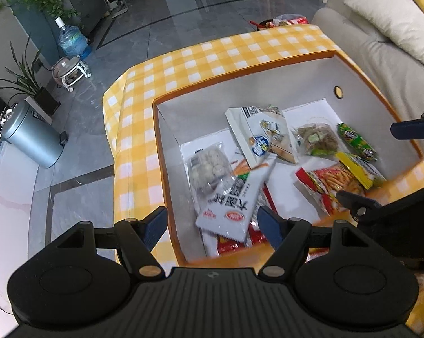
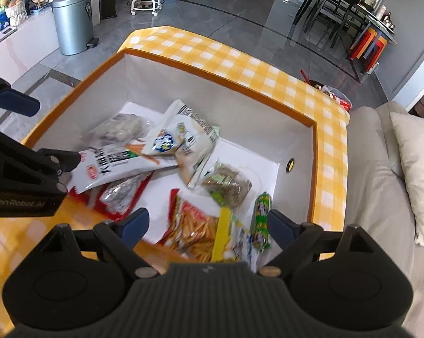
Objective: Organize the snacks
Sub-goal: 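Raise both open tools away from the box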
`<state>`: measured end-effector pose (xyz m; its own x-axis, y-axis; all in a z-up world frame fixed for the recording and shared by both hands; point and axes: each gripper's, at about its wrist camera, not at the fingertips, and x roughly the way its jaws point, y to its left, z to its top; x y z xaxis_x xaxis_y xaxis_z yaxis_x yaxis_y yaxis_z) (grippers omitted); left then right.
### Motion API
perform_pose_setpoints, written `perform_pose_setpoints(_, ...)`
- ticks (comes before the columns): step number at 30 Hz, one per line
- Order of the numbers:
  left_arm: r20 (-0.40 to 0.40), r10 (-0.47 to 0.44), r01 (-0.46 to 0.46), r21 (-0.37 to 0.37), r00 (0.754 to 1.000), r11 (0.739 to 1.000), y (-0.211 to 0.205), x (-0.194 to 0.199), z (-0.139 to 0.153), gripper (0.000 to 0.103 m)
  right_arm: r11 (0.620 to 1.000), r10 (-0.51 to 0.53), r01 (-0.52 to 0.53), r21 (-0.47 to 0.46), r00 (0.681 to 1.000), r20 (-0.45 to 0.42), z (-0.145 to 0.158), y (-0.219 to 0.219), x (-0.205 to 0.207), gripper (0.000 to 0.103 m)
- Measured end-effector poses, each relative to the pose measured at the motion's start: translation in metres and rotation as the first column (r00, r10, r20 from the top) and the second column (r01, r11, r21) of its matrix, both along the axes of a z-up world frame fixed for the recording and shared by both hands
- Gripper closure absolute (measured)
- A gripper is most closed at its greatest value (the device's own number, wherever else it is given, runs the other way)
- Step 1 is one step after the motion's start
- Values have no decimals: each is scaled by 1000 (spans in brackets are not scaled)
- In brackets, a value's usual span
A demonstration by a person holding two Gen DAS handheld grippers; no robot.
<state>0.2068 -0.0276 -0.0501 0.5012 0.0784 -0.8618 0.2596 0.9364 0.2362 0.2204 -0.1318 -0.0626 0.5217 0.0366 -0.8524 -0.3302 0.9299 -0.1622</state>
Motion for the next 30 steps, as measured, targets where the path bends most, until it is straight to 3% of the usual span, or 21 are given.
perform_pose_setpoints(9,36,28,-26,-54,999,998,7,-56,9,18,1000,-3,2,15,997,79,17,-2,-62,13)
perform_pose_setpoints(14,7,41,-40,-115,999,993,10,-88,3,18,998,6,-11,58,997,77,14,-7,-96,13)
perform_pose_setpoints(20,-44,15,-22,-174,999,984,3,-119,-12,18,993,43,-43,113,999,7,-6,-22,-131,13)
perform_pose_setpoints(30,-107,-41,20,-191,993,981,-21,-148,-39,18,994,-48,56,96,995,-82,-42,-72,-156,17)
